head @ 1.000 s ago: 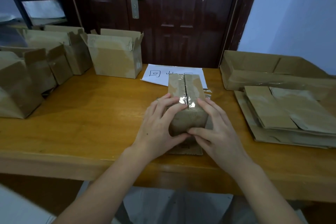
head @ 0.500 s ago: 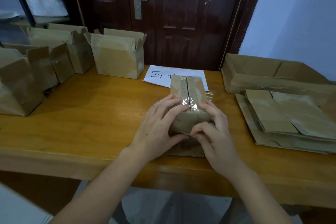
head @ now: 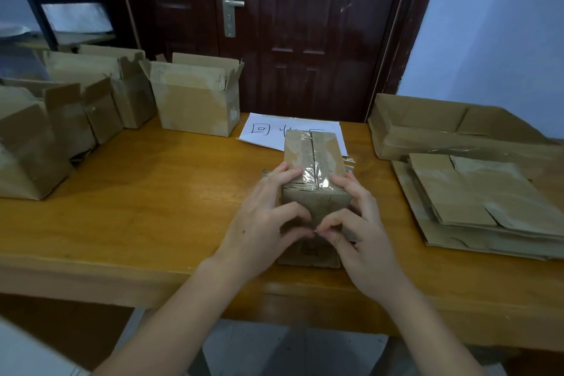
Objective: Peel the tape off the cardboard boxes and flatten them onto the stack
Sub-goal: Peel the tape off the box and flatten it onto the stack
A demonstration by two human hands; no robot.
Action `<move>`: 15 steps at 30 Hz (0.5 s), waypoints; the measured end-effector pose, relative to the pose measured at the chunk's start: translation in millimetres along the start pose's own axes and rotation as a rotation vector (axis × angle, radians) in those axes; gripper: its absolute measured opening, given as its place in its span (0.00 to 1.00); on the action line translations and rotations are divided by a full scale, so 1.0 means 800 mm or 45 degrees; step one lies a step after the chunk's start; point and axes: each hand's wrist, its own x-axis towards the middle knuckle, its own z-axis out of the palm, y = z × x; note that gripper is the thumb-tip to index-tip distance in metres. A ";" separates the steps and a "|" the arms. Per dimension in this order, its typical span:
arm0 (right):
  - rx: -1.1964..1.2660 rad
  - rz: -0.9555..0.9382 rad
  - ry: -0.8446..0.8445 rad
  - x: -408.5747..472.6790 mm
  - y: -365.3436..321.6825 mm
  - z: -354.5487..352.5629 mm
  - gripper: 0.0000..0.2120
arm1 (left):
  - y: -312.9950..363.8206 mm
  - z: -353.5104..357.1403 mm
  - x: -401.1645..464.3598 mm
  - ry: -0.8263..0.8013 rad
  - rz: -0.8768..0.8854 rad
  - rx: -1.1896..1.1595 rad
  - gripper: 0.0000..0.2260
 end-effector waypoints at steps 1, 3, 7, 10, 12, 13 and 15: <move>0.015 0.005 -0.016 0.000 0.000 -0.002 0.07 | 0.002 0.002 0.001 0.031 -0.012 -0.007 0.07; 0.024 0.012 -0.047 0.000 -0.001 -0.007 0.08 | 0.004 0.005 0.004 0.086 -0.035 -0.020 0.06; 0.014 0.041 -0.104 0.001 -0.006 -0.017 0.11 | 0.009 0.008 0.006 0.130 -0.039 -0.036 0.05; 0.030 0.058 -0.060 0.005 -0.009 -0.020 0.06 | 0.008 0.006 0.002 0.116 0.013 -0.017 0.04; -0.030 0.054 0.041 0.009 -0.008 -0.017 0.03 | 0.007 0.005 0.000 0.106 0.027 0.001 0.03; -0.082 0.034 0.094 0.010 -0.007 -0.014 0.03 | 0.006 0.004 -0.001 0.104 0.029 0.010 0.03; -0.161 -0.023 0.165 0.012 -0.006 -0.007 0.01 | 0.005 0.004 -0.002 0.112 0.037 0.024 0.03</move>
